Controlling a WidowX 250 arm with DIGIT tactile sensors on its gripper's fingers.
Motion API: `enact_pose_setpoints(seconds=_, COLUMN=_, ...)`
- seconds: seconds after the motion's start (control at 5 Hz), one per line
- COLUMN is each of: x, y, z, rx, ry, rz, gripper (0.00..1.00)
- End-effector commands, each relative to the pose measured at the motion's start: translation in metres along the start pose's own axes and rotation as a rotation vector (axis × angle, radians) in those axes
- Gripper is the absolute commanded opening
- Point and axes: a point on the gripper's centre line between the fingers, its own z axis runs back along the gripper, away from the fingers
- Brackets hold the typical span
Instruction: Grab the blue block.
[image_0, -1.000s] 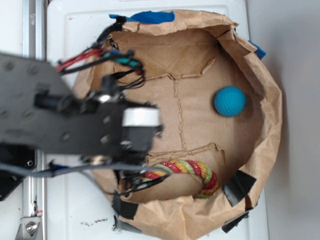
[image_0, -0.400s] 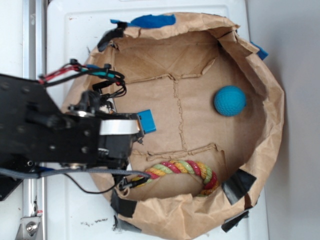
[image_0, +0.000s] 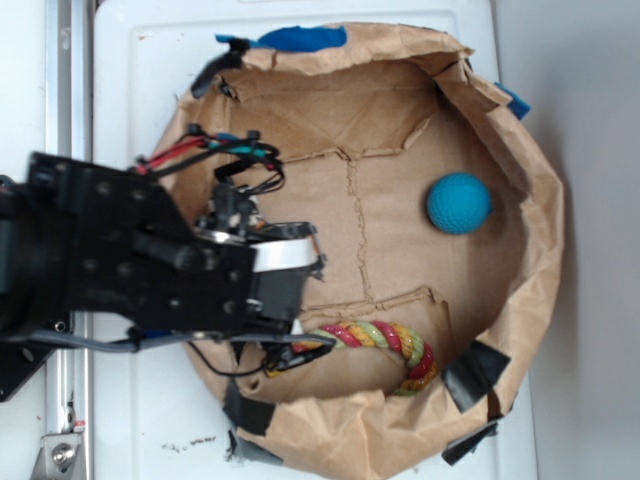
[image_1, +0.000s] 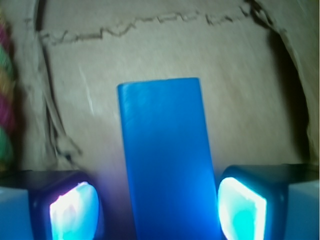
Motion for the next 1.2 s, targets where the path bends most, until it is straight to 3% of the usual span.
enact_pose_setpoints(seconds=0.0, x=0.009, y=0.003, z=0.000, rx=-0.019, ry=-0.030, rz=0.003, gripper=0.00)
enact_pose_setpoints(seconds=0.6, x=0.015, y=-0.002, z=0.004, rx=0.001, ry=-0.043, rz=0.005, gripper=0.00)
enact_pose_setpoints(seconds=1.0, x=0.023, y=0.006, z=0.078, rx=-0.023, ry=-0.015, rz=0.030, gripper=0.00)
